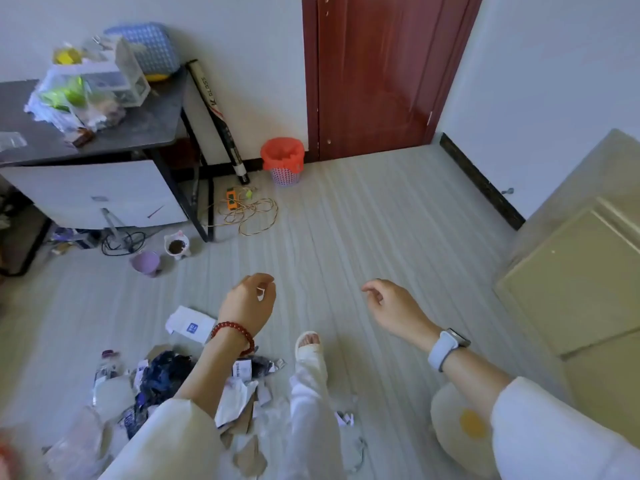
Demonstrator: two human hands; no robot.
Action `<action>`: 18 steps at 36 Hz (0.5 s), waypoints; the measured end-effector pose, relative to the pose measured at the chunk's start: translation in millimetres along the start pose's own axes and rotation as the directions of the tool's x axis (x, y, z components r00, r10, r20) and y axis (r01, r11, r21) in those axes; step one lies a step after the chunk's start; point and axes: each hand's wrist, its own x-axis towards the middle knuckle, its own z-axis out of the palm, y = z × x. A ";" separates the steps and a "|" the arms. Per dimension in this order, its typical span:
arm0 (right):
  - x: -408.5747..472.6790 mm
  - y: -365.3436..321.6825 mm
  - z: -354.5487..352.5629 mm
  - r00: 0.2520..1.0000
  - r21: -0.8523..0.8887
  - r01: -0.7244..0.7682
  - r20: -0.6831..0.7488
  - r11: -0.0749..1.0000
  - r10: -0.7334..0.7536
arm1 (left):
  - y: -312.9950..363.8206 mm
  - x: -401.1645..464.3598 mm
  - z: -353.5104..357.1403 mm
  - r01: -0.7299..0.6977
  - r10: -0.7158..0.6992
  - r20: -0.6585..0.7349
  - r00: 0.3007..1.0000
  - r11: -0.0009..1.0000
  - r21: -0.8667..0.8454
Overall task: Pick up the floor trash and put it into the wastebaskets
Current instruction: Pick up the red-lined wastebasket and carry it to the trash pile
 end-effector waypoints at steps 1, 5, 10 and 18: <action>28.4 -1.9 -0.8 1.000 -0.001 0.012 0.001 1.000 -0.012 | -1.6 28.3 0.2 -0.004 0.004 -0.013 1.000 1.000 -0.003; 155.4 -20.4 -15.2 1.000 0.025 -0.011 -0.017 1.000 0.012 | 2.8 156.8 -5.3 -0.024 0.024 -0.026 0.999 1.000 -0.006; 304.5 -73.0 -48.0 1.000 0.071 0.007 -0.025 0.997 -0.005 | 31.3 306.4 -29.7 -0.057 0.057 -0.031 0.998 0.998 0.014; 475.5 -96.6 -104.4 0.996 0.128 0.004 -0.087 0.992 0.008 | 79.4 490.5 -32.0 -0.064 0.065 0.042 0.997 0.998 -0.014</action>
